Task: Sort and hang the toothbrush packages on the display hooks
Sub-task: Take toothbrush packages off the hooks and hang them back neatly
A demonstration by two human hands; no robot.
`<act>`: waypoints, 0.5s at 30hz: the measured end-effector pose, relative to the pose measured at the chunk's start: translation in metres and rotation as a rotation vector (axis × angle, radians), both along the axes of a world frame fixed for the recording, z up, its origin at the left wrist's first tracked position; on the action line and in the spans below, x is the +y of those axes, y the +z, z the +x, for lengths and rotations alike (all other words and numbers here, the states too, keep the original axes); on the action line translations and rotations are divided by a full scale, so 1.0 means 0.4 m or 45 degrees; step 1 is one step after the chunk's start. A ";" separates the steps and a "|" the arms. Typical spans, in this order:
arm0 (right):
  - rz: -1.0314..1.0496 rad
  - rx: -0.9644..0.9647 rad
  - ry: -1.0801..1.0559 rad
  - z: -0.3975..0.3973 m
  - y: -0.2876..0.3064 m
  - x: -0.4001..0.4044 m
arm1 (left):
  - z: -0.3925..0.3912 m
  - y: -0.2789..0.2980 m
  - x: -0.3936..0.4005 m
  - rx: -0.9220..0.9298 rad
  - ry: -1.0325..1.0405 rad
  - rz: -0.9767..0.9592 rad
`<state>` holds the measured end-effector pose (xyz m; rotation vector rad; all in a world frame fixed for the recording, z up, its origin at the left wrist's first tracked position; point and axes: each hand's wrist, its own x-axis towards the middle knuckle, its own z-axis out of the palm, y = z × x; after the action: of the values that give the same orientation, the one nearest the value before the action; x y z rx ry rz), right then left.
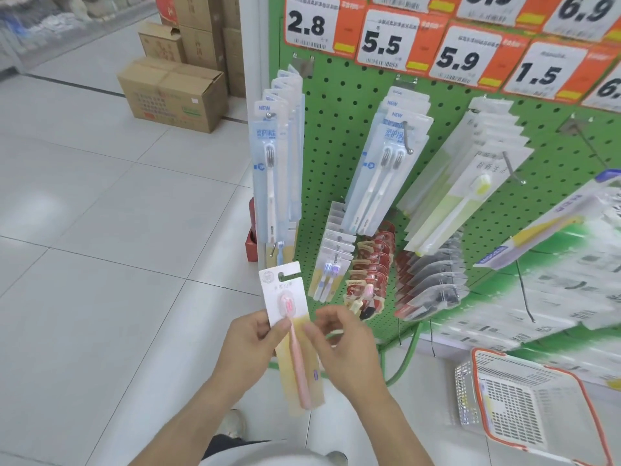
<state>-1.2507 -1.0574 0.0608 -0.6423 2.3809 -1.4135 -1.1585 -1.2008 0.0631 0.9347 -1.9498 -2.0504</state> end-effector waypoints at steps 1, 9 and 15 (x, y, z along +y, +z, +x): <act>-0.051 -0.084 0.002 -0.013 0.008 -0.014 | 0.000 0.000 -0.008 0.005 -0.020 0.031; -0.200 -0.282 0.064 -0.074 -0.003 -0.138 | 0.005 0.001 -0.059 0.026 0.059 0.179; -0.185 -0.298 -0.092 -0.083 -0.016 -0.211 | -0.030 -0.010 -0.116 -0.023 0.269 0.086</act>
<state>-1.2841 -1.1420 0.0546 -0.4021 2.1543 -1.6078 -1.1705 -1.2471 0.0590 1.1242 -1.7168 -2.0040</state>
